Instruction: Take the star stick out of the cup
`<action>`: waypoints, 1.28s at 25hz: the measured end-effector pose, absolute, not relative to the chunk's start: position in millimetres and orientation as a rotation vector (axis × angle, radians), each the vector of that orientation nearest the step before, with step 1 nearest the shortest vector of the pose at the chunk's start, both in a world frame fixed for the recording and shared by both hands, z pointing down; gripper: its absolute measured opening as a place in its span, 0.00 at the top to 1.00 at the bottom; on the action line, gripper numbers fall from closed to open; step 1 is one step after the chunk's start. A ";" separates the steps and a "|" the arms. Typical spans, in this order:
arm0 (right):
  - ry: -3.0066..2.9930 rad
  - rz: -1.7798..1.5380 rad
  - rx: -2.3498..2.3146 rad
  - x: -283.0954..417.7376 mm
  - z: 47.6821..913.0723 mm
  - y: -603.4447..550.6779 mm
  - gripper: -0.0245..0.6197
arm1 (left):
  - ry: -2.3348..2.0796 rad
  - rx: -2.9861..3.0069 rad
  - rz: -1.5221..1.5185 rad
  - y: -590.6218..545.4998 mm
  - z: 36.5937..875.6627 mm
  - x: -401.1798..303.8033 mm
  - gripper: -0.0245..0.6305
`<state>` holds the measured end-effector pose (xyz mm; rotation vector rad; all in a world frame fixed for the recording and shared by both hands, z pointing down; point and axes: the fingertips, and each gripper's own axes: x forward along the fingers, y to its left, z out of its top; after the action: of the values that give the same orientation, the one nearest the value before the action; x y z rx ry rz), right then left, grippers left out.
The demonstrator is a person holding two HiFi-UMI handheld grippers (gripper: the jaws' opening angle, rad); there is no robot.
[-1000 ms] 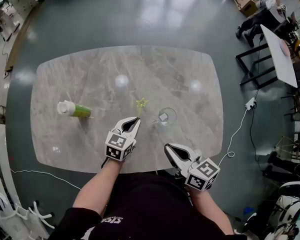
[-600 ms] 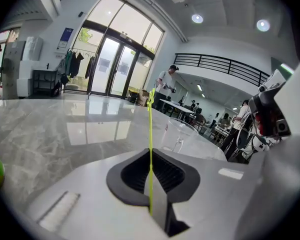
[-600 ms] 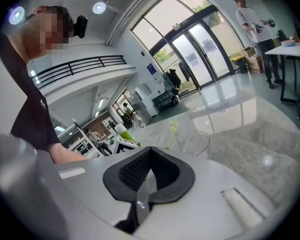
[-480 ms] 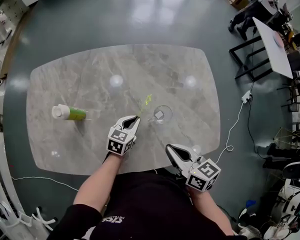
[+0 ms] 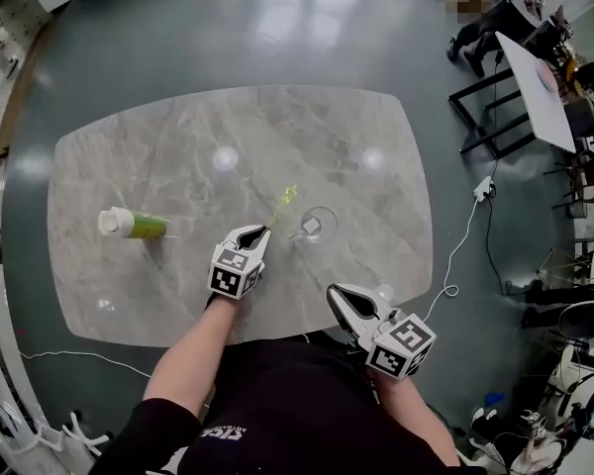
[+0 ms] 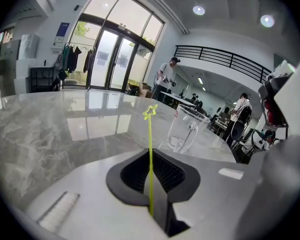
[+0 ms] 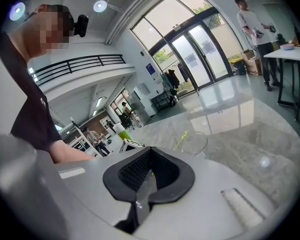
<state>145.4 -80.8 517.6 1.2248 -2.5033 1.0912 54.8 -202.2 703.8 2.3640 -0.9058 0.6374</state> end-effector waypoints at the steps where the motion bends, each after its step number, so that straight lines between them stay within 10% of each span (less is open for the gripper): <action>1: -2.502 1.090 1.225 145.2 518.1 -80.9 0.94 | -0.905 2.365 0.641 -202.4 704.8 54.1 0.93; 32: -2.619 0.937 1.098 103.0 494.7 -85.1 0.94 | -1.003 2.659 0.264 -166.0 520.1 17.6 0.82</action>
<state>103.0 -85.1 494.7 1.0977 -2.6187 0.9367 17.6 -166.0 520.1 2.6593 -1.0027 0.2643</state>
